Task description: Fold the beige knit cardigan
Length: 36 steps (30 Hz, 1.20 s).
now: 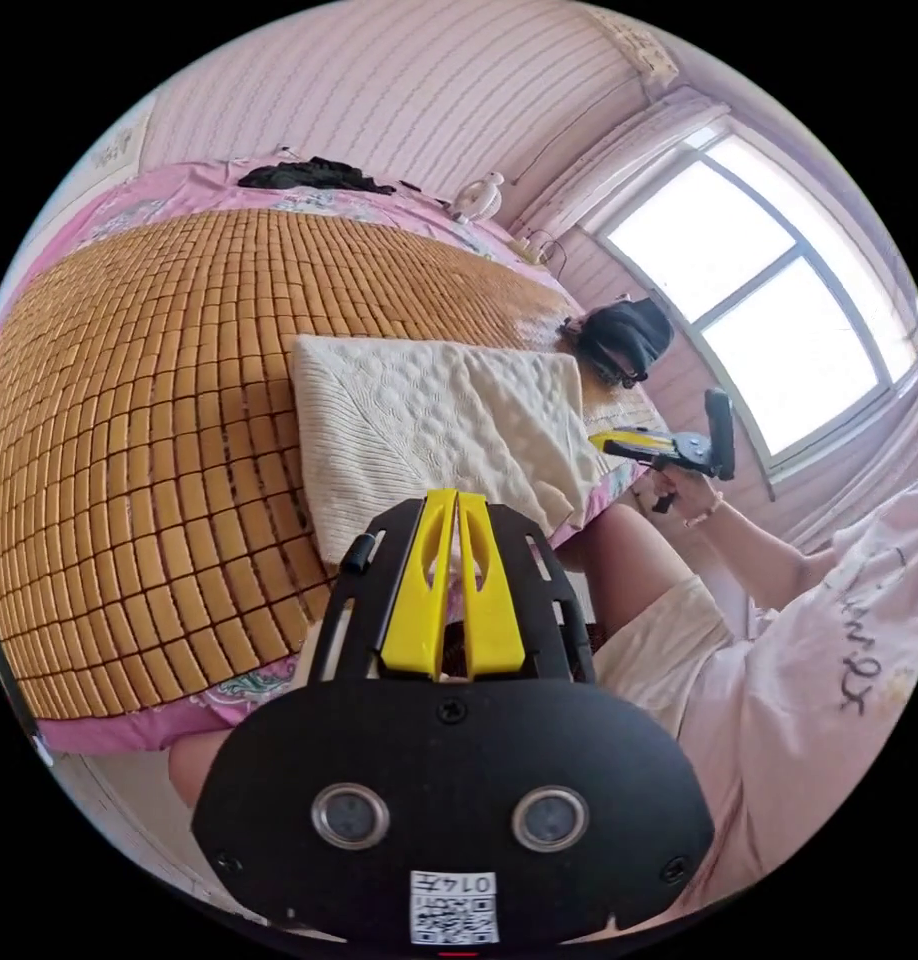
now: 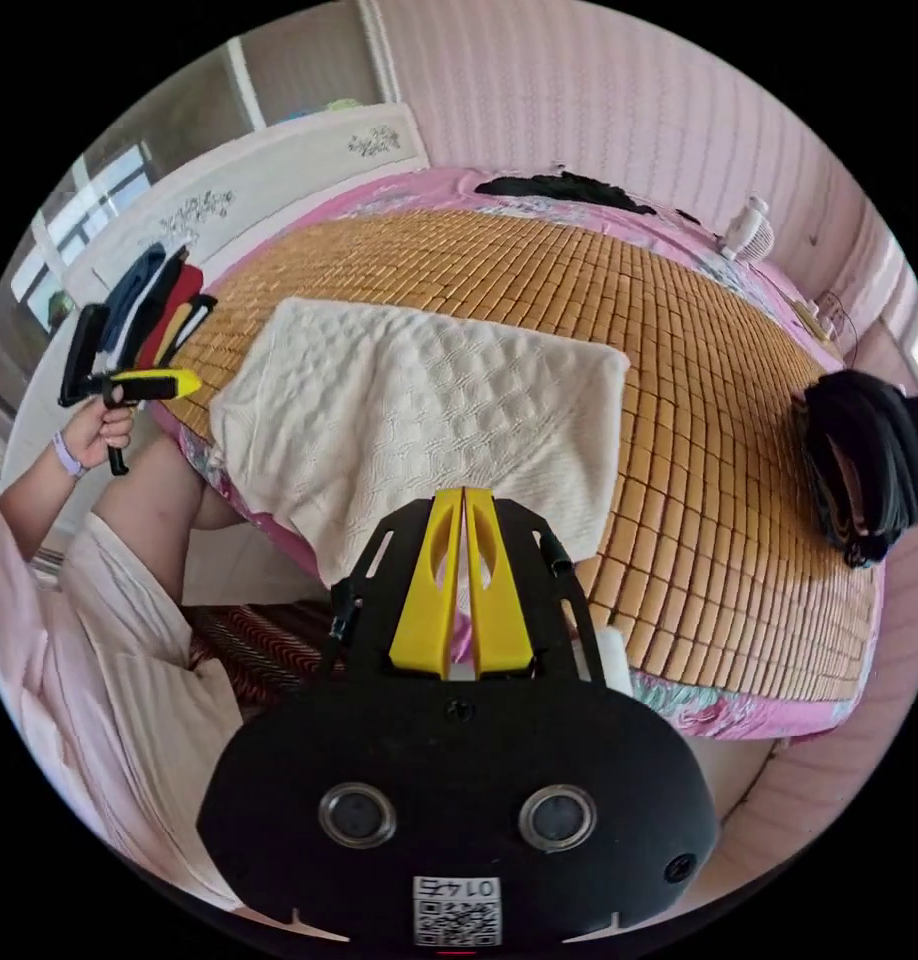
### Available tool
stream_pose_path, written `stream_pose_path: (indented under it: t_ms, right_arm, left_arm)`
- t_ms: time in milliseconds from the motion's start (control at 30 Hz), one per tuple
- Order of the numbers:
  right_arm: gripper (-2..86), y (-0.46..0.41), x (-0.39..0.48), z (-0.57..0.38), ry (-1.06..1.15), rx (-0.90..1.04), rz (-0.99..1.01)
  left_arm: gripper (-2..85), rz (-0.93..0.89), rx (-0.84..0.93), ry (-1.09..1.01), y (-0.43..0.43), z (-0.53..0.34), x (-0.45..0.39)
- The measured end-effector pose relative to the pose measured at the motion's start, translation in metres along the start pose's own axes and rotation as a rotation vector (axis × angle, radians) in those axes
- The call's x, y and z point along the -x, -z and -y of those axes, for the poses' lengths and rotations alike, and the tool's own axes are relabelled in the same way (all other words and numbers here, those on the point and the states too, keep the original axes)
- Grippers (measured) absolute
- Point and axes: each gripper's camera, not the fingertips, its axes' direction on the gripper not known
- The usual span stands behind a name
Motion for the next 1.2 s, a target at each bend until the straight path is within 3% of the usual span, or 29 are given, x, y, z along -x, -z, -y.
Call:
stream_pose_path:
  t_ms: [67,233,533,667,800,900,1000,1067,1200]
  right_arm:
    - [-0.2,-0.028,0.013,0.008,0.047,0.129,-0.118]
    - [-0.3,-0.043,0.026,0.009,0.071,0.074,-0.143]
    - [-0.3,-0.045,0.044,0.037,0.087,0.106,-0.112]
    - [-0.3,-0.014,0.052,0.063,0.129,0.0,-0.151]
    - [-0.4,-0.016,0.077,0.135,0.229,-0.09,0.083]
    - [-0.4,-0.046,0.112,0.19,0.37,-0.017,0.046]
    - [-0.4,-0.106,0.132,0.225,0.473,0.223,-0.005]
    - [-0.4,-0.108,0.128,0.236,0.446,0.185,0.024]
    - [-0.5,-0.116,0.128,0.254,0.513,0.291,0.03]
  left_arm:
    - [-1.0,0.268,0.14,-0.066,-0.041,0.003,-0.026]
    - [-1.0,0.404,0.149,-0.27,-0.055,-0.018,-0.052]
    - [-1.0,0.138,0.137,-0.061,-0.049,-0.02,-0.055]
    - [-1.0,0.185,0.032,-0.178,-0.025,-0.025,-0.098]
    - [-1.0,0.104,0.025,-0.313,-0.05,-0.015,-0.144]
    - [-1.0,0.051,0.079,-0.397,-0.089,0.001,-0.187]
    - [-1.0,0.126,0.158,-0.512,-0.129,0.006,-0.222]
    - [-1.0,0.184,0.296,-0.613,-0.167,-0.003,-0.235]
    - [-1.0,0.195,0.217,-0.648,-0.167,-0.012,-0.247]
